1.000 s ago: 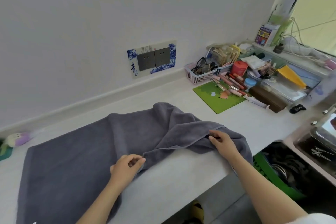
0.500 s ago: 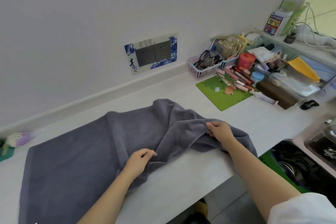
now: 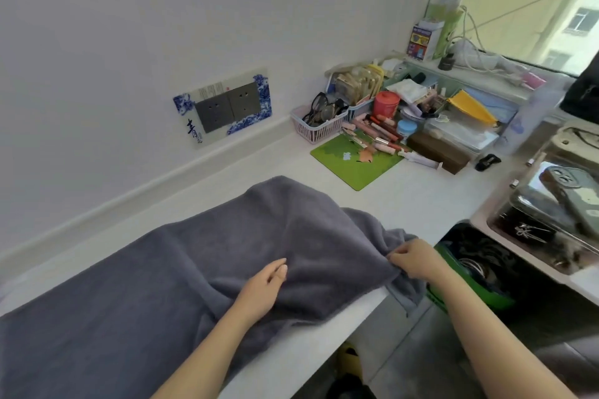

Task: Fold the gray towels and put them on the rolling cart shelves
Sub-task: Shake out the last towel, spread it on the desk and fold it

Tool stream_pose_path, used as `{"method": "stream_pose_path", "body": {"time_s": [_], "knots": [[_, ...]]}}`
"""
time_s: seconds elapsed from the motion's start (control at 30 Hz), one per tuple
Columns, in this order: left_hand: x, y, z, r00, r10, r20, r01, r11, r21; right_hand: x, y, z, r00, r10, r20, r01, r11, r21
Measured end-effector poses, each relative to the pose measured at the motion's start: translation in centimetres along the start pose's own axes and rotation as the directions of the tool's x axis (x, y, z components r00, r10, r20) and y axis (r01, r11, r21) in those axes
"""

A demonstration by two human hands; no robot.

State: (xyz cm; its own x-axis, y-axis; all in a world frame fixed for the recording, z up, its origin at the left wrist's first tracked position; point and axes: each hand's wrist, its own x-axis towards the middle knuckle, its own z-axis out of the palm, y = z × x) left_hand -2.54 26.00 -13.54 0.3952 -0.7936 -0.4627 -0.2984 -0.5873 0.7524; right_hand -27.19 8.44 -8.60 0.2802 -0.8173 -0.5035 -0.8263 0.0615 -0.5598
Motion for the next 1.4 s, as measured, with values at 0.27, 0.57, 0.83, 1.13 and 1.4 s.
{"method": "stream_pose_path", "body": {"time_s": [0.27, 0.57, 0.83, 1.13, 1.4], "knots": [[3.8, 4.1, 2.3, 0.982, 0.174, -0.071, -0.152, 0.956, 0.251, 1.3, 2.0, 0.7, 0.878, -0.019, -0.478, 0.001, 0.999, -0.037], [11.9, 12.6, 5.0, 0.906, 0.415, -0.085, -0.338, 0.829, 0.446, 9.4, 1.6, -0.9, 0.999, -0.019, 0.040, 0.026, 0.980, -0.198], [19.1, 16.0, 7.6, 0.918, 0.099, 0.384, -0.345, 0.679, 0.649, 13.7, 2.4, -2.4, 0.962, -0.191, 0.195, 0.189, 0.982, 0.027], [19.4, 22.4, -1.3, 0.934, 0.356, -0.005, -0.342, 0.900, 0.269, 16.6, -9.2, -9.2, 0.843, -0.491, -0.220, 0.522, 0.846, 0.110], [18.6, 22.5, -2.3, 0.976, -0.106, 0.192, 0.063, 0.974, 0.216, 16.3, -9.6, -10.0, 0.932, -0.313, 0.185, 0.320, 0.947, -0.009]]}}
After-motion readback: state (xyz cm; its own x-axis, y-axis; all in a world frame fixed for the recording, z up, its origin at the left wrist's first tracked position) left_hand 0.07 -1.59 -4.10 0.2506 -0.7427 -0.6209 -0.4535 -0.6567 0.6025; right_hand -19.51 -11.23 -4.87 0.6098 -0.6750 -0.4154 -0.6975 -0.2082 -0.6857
